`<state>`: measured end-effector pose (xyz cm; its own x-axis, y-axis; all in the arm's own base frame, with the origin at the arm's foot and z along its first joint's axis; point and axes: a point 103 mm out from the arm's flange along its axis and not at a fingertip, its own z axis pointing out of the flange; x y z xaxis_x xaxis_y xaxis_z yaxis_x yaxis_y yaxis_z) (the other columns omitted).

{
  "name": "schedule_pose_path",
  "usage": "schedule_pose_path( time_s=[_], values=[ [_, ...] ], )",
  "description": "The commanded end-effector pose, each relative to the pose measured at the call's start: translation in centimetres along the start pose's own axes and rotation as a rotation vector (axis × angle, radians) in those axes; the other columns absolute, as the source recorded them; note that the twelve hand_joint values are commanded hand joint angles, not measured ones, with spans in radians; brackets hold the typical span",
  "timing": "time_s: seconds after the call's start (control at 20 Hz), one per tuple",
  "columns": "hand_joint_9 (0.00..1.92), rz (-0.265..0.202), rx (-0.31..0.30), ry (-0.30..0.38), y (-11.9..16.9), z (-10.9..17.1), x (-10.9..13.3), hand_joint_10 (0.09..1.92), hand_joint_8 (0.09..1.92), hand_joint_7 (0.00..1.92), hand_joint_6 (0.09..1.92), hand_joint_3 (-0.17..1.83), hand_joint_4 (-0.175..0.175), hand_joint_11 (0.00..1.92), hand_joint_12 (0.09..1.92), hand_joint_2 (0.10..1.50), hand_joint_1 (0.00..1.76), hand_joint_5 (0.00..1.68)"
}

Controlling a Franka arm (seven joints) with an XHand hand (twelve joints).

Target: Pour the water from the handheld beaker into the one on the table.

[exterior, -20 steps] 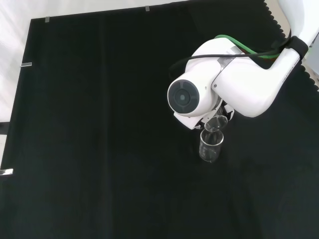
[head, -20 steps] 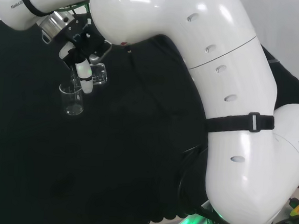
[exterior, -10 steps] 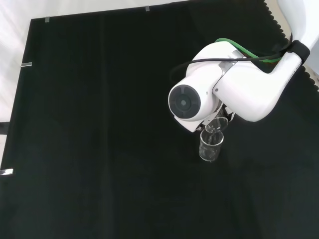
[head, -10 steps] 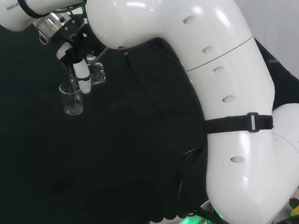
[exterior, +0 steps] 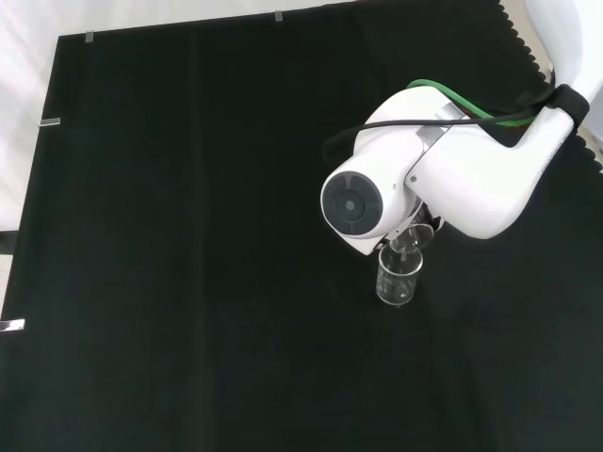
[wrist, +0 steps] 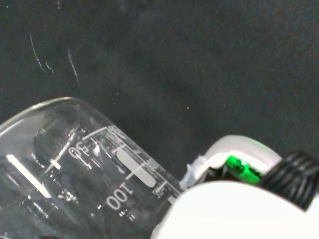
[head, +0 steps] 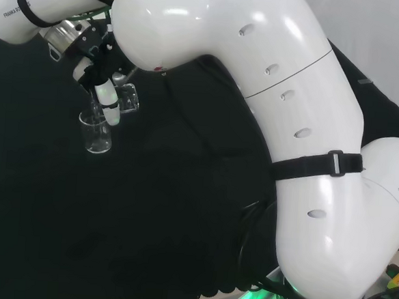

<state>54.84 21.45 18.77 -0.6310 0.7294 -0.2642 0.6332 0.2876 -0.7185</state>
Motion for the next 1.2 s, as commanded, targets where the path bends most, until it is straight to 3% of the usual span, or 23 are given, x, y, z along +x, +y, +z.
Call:
schedule_pose_path(
  time_s=[0.05,1.2],
  values=[
    [1.70,0.003,0.007,-0.007,-0.17,-0.63,0.18,0.09,0.09,1.60,0.25,0.70,-0.175,1.19,0.80,0.56,1.33,1.48],
    [1.71,0.025,0.045,-0.062,-0.34,-1.02,0.55,0.09,0.09,1.60,0.26,0.70,-0.175,1.19,0.79,0.56,1.33,1.48]
  ],
)
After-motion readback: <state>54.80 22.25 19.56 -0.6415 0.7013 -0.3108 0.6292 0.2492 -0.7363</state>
